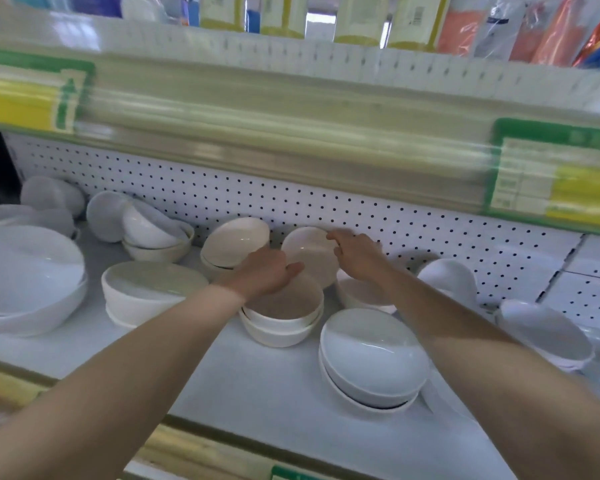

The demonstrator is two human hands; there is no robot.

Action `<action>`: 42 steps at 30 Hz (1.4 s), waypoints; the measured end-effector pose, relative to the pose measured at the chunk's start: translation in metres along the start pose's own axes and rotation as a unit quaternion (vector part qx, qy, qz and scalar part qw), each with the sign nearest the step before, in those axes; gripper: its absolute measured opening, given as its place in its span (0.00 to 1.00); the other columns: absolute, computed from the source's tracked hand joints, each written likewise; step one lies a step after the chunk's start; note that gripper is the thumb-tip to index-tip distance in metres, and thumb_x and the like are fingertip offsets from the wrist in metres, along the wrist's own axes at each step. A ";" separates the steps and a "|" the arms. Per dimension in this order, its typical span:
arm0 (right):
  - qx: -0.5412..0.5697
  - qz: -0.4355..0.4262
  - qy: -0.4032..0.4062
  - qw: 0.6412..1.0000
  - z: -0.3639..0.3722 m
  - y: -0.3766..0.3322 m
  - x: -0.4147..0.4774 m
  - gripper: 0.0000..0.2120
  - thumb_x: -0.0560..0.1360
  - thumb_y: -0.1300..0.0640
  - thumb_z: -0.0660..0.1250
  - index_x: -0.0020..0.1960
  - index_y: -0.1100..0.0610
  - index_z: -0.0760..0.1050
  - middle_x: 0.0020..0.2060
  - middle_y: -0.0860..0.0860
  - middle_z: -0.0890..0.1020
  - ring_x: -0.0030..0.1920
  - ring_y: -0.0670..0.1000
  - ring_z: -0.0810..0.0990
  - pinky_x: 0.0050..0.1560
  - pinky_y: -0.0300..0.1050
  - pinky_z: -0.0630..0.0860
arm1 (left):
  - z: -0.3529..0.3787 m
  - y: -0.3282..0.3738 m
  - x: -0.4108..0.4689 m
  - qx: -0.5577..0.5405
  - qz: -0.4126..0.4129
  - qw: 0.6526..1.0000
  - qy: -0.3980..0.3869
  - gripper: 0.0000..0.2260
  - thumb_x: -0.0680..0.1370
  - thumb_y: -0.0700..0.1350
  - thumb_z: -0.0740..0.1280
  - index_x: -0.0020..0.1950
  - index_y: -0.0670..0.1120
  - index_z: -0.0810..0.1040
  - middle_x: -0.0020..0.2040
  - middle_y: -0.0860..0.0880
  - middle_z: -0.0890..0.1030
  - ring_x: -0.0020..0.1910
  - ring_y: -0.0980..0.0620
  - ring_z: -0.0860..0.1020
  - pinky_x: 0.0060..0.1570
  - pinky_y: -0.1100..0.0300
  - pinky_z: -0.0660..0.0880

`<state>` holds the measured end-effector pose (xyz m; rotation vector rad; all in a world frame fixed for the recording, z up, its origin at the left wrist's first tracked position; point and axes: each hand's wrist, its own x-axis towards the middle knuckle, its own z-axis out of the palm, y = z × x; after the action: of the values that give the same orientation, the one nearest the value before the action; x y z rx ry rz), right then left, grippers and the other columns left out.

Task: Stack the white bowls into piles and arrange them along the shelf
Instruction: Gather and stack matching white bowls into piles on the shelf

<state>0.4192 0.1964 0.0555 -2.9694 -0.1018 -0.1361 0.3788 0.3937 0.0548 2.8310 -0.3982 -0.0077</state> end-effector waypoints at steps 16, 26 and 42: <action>-0.003 -0.035 -0.068 0.997 -0.010 0.002 0.007 0.13 0.79 0.64 0.54 0.38 0.55 0.68 0.38 0.50 0.71 0.44 0.54 0.70 0.43 0.47 0.67 | -0.004 -0.003 -0.003 0.013 0.019 1.000 -0.009 0.20 0.81 0.58 0.58 0.38 0.44 0.71 0.38 0.49 0.71 0.42 0.47 0.72 0.41 0.56 0.64; -0.010 -0.044 -0.023 0.999 -0.025 0.019 -0.010 0.20 0.83 0.56 0.54 0.73 0.50 0.69 0.72 0.53 0.71 0.69 0.59 0.70 0.67 0.58 0.69 | -0.004 -0.001 -0.009 0.100 0.053 0.990 0.086 0.17 0.81 0.57 0.59 0.43 0.45 0.76 0.43 0.47 0.76 0.49 0.43 0.77 0.43 0.55 0.68; -0.127 0.152 0.049 0.979 -0.078 0.174 -0.086 0.18 0.84 0.55 0.51 0.71 0.44 0.69 0.61 0.54 0.79 0.64 0.57 0.71 0.60 0.52 0.65 | 0.018 0.155 0.036 0.039 0.212 0.976 -0.036 0.15 0.81 0.53 0.59 0.55 0.44 0.78 0.54 0.45 0.80 0.54 0.43 0.78 0.48 0.53 0.71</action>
<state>0.3404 0.0071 0.0951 -3.1756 0.4103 -0.2718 0.3707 0.2364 0.0819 2.7656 -1.0291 -0.0092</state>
